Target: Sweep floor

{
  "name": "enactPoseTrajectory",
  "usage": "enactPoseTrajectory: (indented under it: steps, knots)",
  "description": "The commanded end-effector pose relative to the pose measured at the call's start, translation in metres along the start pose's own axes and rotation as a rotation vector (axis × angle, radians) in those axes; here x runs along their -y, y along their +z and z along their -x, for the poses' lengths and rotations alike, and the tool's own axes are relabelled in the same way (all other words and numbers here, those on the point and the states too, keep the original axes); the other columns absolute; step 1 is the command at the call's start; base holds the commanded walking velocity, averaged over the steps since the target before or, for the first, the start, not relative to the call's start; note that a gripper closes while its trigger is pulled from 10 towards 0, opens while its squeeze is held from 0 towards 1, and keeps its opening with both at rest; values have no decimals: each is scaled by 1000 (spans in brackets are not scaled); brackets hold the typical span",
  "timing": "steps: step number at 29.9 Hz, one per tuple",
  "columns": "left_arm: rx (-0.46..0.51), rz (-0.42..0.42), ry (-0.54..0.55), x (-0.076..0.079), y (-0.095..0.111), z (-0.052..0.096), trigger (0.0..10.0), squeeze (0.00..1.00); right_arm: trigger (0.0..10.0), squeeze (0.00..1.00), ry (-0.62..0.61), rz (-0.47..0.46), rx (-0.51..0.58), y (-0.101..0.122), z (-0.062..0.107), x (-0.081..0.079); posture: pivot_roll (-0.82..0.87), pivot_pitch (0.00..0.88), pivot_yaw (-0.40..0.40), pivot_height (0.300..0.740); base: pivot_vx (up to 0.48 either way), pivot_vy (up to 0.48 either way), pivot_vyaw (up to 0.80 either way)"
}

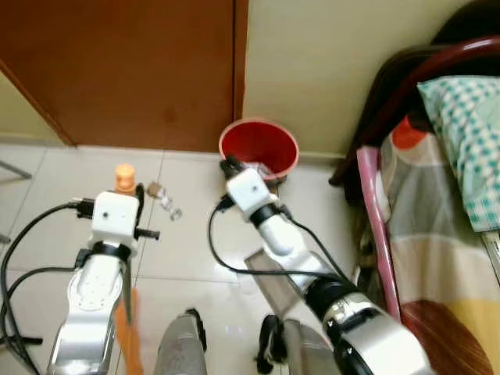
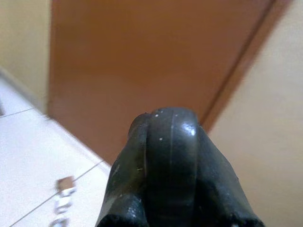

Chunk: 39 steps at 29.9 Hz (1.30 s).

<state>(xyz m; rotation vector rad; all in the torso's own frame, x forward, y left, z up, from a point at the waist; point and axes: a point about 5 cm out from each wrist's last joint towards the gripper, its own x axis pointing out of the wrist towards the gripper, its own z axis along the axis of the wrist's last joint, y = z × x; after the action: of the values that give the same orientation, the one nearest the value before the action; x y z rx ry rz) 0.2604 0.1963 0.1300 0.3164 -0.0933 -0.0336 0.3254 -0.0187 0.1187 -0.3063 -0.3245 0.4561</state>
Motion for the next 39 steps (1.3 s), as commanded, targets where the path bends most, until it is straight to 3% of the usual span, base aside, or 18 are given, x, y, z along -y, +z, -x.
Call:
enactPoseTrajectory:
  steps: [1, 2, 4, 8, 10, 16, 22, 28, 34, 35, 36, 37, 39]
  knots:
    - [93, -34, -10, 2, 12, -11, 10000, 0, 10000, 0, -114, -33, 76, 11, -2, 27, 137, 139, -66, 740, 0, 0, 0]
    - [108, -38, -17, 4, 13, -18, 10000, 0, 10000, 0, -151, -22, 82, 11, 0, 39, 125, 122, -64, 740, 0, 0, 0]
    - [113, -39, -19, 5, 13, -21, 10000, 0, 10000, 0, -164, -18, 82, 11, 1, 43, 122, 117, -63, 740, 0, 0, 0]
    - [157, -30, -39, 13, 16, -39, 10000, 0, 10000, 0, -261, 33, 107, 17, 6, 81, 91, 73, -50, 740, 0, 0, 0]
    - [163, -25, -46, 17, 16, -40, 10000, 0, 10000, 0, -275, 63, 118, 20, 10, 92, 85, 59, -46, 740, 0, 0, 0]
    - [175, -24, -61, 22, 13, -42, 10000, 0, 10000, 0, -291, 132, 77, 12, 19, 104, 85, 43, -40, 740, 0, 0, 0]
    - [165, 14, -78, 25, 7, -43, 10000, 0, 10000, 0, -331, 190, -11, -7, 29, 100, 104, 50, -32, 740, 0, 0, 0]
    - [135, 165, -54, 29, 1, -45, 10000, 0, 10000, 0, -425, 24, -175, -35, 39, 82, 124, 53, -23, 740, 0, 0, 0]
    - [143, 255, -132, 46, 7, -48, 10000, 0, 10000, 0, -448, -17, -253, -49, 49, 74, 117, 66, -16, 740, 0, 0, 0]
    - [154, 279, -197, 58, 8, -48, 10000, 0, 10000, 0, -465, -26, -291, -55, 52, 71, 120, 70, -15, 740, 0, 0, 0]
    - [154, 279, -197, 58, 8, -48, 10000, 0, 10000, 0, -465, -26, -291, -55, 52, 71, 120, 70, -15, 740, 0, 0, 0]
    - [168, 267, -262, 71, 9, -49, 10000, 0, 10000, 0, -475, -14, -309, -57, 51, 68, 123, 71, -14, 740, 0, 0, 0]
    - [180, 278, -293, 77, 10, -49, 10000, 0, 10000, 0, -477, -4, -305, -56, 48, 66, 130, 70, -11, 740, 0, 0, 0]
